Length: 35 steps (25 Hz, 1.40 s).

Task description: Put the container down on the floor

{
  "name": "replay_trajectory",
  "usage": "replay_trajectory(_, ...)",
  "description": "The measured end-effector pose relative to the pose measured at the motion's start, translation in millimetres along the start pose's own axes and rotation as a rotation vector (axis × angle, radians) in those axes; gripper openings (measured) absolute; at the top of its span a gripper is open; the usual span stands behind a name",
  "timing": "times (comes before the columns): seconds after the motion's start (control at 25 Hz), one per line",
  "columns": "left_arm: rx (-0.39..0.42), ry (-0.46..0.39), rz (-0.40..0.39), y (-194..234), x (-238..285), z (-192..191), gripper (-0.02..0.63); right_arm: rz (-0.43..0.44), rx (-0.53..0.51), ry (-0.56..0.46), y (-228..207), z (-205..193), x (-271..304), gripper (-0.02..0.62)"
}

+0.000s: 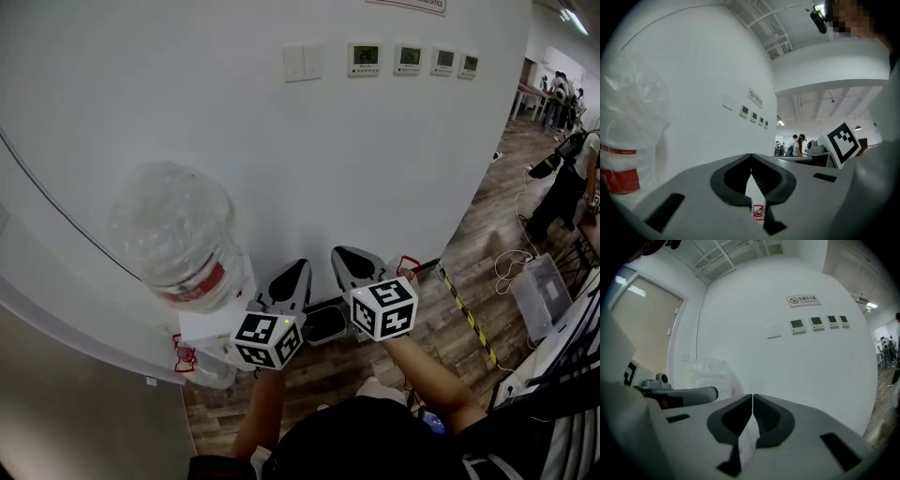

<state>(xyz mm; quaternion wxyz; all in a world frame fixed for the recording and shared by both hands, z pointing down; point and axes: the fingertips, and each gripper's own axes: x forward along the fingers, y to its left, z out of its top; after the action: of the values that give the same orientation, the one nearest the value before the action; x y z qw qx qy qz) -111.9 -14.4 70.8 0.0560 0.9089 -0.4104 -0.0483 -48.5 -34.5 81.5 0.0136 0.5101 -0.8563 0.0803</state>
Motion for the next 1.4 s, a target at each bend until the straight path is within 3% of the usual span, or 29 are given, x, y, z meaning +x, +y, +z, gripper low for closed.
replay_trajectory(0.76,0.005,0.023,0.009,-56,45,0,0.017,0.05,0.022,0.005,-56,12,-29,0.032)
replay_trajectory(1.4,0.021,0.011,0.037,-78,31,5,0.017,0.084,0.005,-0.014,-49,19,-61,0.032)
